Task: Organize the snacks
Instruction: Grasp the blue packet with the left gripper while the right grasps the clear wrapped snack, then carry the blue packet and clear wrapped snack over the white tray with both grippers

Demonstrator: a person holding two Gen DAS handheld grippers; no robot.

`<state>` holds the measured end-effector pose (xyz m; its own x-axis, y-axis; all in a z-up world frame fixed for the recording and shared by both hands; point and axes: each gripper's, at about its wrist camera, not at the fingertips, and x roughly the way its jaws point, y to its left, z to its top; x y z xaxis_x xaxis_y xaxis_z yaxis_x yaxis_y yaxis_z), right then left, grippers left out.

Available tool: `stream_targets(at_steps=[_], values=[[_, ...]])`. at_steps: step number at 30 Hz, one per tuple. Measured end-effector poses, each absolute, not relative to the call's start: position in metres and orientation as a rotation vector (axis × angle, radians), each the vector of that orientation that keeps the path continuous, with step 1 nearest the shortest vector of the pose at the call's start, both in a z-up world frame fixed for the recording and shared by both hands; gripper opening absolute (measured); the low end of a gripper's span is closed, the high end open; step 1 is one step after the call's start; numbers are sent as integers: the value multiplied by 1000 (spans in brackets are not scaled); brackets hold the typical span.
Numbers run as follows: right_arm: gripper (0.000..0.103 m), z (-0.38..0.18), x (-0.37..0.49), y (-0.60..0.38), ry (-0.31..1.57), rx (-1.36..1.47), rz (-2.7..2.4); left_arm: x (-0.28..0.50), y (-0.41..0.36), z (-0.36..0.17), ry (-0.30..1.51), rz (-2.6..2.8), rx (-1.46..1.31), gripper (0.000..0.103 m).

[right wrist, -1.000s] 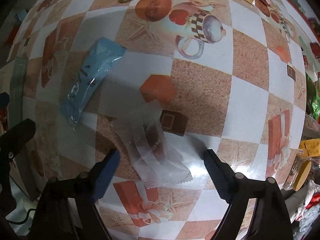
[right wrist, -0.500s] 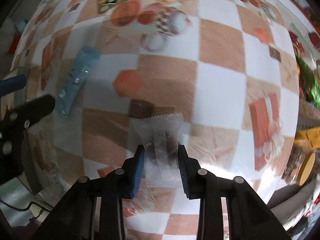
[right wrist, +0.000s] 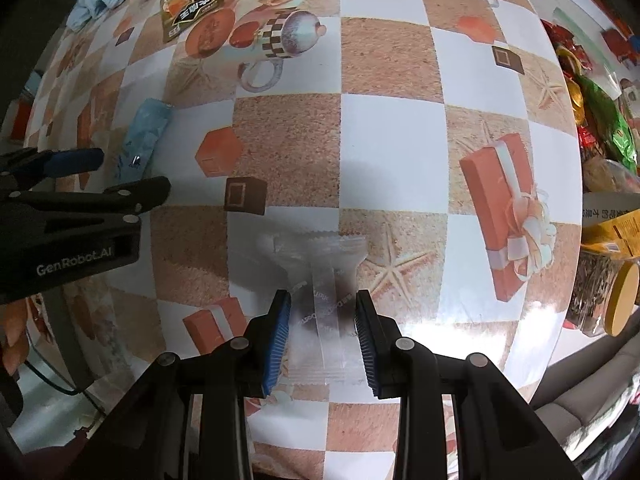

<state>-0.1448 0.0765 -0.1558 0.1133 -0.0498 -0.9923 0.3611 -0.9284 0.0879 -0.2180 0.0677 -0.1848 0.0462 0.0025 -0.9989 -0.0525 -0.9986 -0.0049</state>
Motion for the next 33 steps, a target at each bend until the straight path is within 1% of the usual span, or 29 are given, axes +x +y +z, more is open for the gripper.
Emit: stream_targets(at_steps=[1,3,5,6,7,8,10,13,19,24,25,27,28,33], values=[[35,-154,-146,77,301,2089,-1885,-218,68,-185,52,2143,-2242,82],[35,-151,-148,75,287,2092,-1890,-217,67,-185,39,2143,-2236,79],[35,-152,-150,76,277,2092,-1894,-204,60,-190,-4,2143,-2218,67],[35,-150,-151,77,274,2091,-1895,-203,59,-189,-4,2147,-2214,64],[35,-147,-152,75,272,2091,-1897,-203,59,-188,-3,2150,-2207,55],[35,-145,-152,74,272,2092,-1899,-202,57,-184,3,2154,-2198,42],[35,-145,-154,73,268,2095,-1901,-201,58,-182,17,2153,-2183,27],[35,-132,-155,94,233,2105,-1901,-196,55,-179,13,2161,-2175,26],[35,-125,-159,121,101,2136,-1912,-174,32,-160,-65,2194,-2149,26],[36,-129,-162,131,59,2161,-1867,-152,14,-151,-94,2204,-2139,26],[39,-131,-163,133,54,2170,-1863,-148,12,-149,-98,2206,-2140,26],[74,-132,-164,140,53,2170,-1893,-138,7,-147,-108,2208,-2140,26],[77,-133,-164,143,51,2162,-1913,-136,5,-147,-112,2209,-2140,26],[77,-136,-166,167,58,2196,-1930,-116,-6,-148,-120,2204,-2150,26]])
